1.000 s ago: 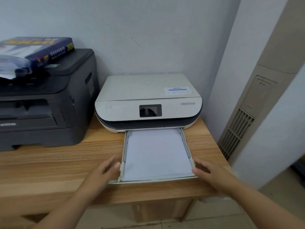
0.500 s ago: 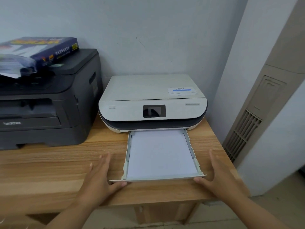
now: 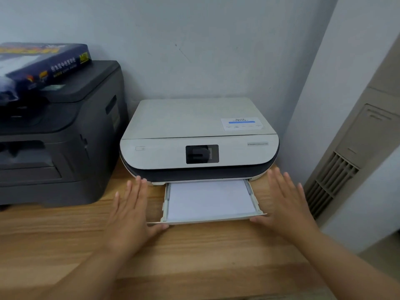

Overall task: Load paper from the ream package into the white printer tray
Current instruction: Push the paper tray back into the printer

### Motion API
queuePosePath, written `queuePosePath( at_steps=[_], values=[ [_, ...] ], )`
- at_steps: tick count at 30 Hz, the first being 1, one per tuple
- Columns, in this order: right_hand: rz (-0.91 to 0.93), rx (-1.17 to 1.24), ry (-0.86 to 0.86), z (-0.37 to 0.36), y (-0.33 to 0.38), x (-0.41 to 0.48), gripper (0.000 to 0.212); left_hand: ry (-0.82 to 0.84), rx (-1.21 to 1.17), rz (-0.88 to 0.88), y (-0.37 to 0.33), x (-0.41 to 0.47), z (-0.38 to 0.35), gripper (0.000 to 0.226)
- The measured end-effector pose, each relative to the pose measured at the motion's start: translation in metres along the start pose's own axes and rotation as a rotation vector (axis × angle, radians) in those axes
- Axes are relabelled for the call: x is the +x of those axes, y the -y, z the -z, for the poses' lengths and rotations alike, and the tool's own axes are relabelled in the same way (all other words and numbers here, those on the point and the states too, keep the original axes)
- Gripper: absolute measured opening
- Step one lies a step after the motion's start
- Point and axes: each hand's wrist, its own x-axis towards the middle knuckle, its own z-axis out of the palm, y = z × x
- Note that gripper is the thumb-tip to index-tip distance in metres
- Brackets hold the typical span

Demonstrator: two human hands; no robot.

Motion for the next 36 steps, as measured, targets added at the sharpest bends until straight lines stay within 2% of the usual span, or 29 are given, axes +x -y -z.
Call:
queuePosePath(
  at_steps=[3, 9, 13, 21, 26, 36],
  values=[
    [0.061, -0.095, -0.037, 0.005, 0.007, 0.023, 0.124, -0.062, 0.077, -0.037, 0.000, 0.021, -0.003, 0.125],
    [0.179, -0.214, -0.071, 0.010, 0.018, 0.065, 0.127, -0.057, 0.263, -0.081, 0.006, 0.066, -0.008, 0.133],
    [0.230, -0.261, -0.045, 0.010, 0.020, 0.087, 0.125, -0.045, 0.282, -0.100, 0.009, 0.085, -0.008, 0.142],
    [0.275, -0.341, 0.027, 0.018, 0.025, 0.116, 0.128, -0.090, 0.305, -0.171, 0.013, 0.109, -0.012, 0.141],
    [0.320, -0.382, -0.045, 0.010, 0.020, 0.121, 0.138, -0.102, 0.314, -0.218, 0.016, 0.113, -0.017, 0.137],
    [0.331, -0.405, -0.092, 0.008, 0.022, 0.122, 0.135, -0.084, 0.281, -0.239, 0.010, 0.110, -0.013, 0.137]
  ],
)
